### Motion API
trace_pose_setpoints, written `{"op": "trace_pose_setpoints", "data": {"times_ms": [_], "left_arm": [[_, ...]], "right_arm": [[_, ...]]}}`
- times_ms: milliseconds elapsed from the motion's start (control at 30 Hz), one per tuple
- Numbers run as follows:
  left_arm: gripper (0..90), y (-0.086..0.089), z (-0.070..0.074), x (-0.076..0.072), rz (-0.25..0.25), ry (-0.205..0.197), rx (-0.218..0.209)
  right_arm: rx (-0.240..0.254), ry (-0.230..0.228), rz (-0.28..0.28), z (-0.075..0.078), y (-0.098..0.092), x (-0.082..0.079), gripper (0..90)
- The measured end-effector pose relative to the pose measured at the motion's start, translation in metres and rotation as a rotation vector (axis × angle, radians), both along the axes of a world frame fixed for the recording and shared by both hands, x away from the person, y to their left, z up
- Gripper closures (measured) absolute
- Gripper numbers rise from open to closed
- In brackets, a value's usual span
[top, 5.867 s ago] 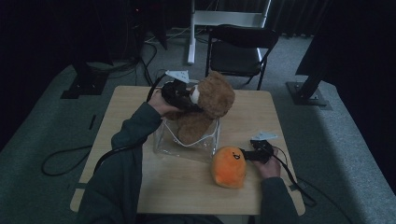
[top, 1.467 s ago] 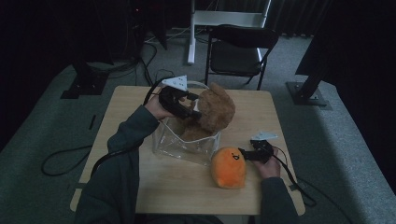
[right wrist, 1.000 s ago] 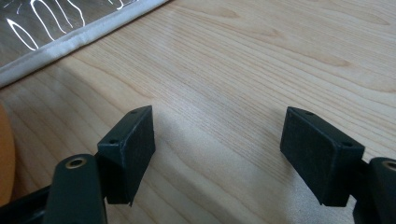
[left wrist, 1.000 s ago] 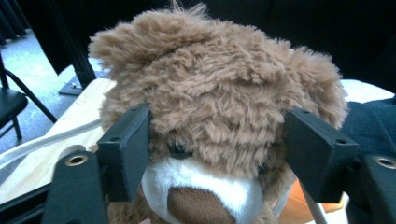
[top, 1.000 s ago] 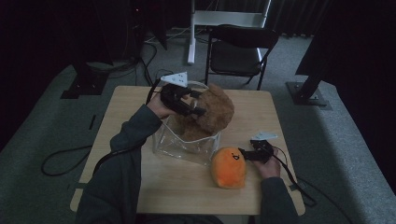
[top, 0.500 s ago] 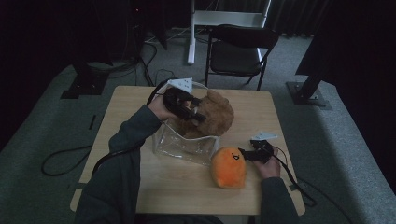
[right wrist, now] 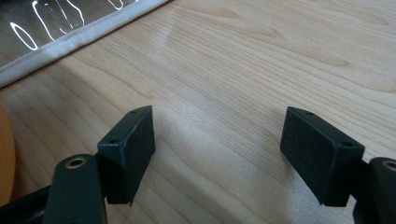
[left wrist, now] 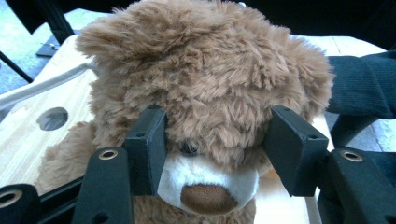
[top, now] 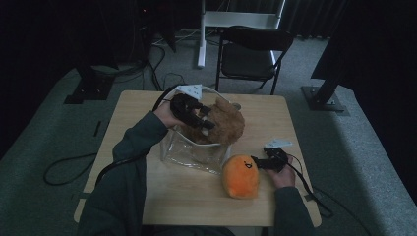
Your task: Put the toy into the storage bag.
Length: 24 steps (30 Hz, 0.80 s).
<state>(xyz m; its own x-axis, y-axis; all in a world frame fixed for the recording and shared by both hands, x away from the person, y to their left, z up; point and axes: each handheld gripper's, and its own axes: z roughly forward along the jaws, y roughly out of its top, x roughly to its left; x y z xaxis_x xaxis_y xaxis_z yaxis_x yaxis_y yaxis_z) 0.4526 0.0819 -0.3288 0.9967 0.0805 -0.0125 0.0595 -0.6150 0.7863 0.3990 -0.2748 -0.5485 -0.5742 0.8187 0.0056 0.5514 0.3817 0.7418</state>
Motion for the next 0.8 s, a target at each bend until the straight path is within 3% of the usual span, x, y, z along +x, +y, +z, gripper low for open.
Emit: {"op": "trace_pose_setpoints", "data": {"times_ms": [167,367,600,800], "left_arm": [[42.7,-0.0065,-0.0041,-0.0024,0.006,-0.029,0.075],[43.2,-0.0026,-0.0025,-0.0008,0.027,-0.026,0.033],[41.3,-0.0055,-0.0028,-0.002,0.042,-0.056,0.031],[41.8,-0.0056,-0.001,-0.0035,0.052,-0.07,-0.003]], "right_arm": [[0.0,0.0,0.0,0.0,0.0,0.0,25.4],[0.0,-0.001,0.001,0.0,0.0,0.0001,25.4],[0.0,0.0,0.0,0.0,0.0,0.0,25.4],[0.0,0.0,0.0,0.0,0.0,0.0,25.4]]}}
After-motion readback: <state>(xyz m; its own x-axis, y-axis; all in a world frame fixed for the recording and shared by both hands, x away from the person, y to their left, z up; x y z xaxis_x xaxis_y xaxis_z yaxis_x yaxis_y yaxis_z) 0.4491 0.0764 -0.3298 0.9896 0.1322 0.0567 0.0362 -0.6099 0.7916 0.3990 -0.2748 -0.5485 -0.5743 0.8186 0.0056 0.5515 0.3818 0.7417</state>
